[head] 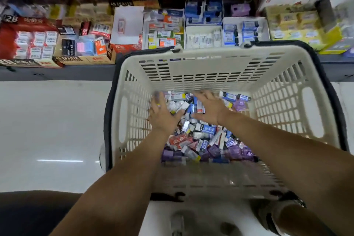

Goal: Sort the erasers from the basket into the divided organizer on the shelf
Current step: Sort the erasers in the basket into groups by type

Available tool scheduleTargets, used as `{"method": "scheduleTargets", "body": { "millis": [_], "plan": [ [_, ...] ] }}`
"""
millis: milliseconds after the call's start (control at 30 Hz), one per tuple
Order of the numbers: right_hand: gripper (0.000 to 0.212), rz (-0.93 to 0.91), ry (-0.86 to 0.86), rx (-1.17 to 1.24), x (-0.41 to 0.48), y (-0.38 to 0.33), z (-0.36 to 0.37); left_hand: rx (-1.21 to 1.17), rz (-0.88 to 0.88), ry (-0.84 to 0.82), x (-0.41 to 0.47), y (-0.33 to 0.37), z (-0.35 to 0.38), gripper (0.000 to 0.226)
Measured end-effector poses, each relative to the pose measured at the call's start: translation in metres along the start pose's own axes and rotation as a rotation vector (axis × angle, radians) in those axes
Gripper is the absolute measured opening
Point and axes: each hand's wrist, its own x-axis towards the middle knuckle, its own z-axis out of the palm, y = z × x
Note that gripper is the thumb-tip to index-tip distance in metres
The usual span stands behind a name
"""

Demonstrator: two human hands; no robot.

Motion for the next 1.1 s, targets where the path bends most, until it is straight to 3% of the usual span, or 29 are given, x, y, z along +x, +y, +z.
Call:
{"method": "scheduleTargets", "body": {
  "millis": [133, 267, 400, 533, 767, 967, 1100],
  "plan": [
    [0.084, 0.016, -0.026, -0.141, 0.01, -0.003, 0.002, 0.0, -0.009, 0.017, 0.003, -0.003, 0.0, 0.095],
    [0.086, 0.048, -0.072, -0.246, 0.016, -0.003, -0.007, -0.111, 0.014, 0.084, 0.007, -0.001, 0.005, 0.074],
    [0.087, 0.056, -0.092, -0.28, 0.014, 0.002, -0.002, -0.221, 0.013, 0.025, 0.017, 0.005, 0.0, 0.055],
    [0.094, 0.04, -0.115, -0.262, 0.008, 0.005, 0.002, -0.192, -0.061, -0.087, 0.026, 0.009, -0.005, 0.055],
    [0.109, 0.028, -0.171, -0.288, 0.013, 0.003, 0.0, -0.288, -0.17, -0.104, 0.028, 0.024, -0.01, 0.048],
    [0.094, 0.088, -0.301, -0.175, 0.03, 0.012, -0.023, -0.259, -0.152, -0.134, 0.042, 0.004, -0.011, 0.055],
    [0.079, 0.028, -0.32, -0.103, 0.028, 0.012, -0.024, -0.264, -0.145, -0.149, 0.03, 0.008, -0.002, 0.048]
  ]
}}
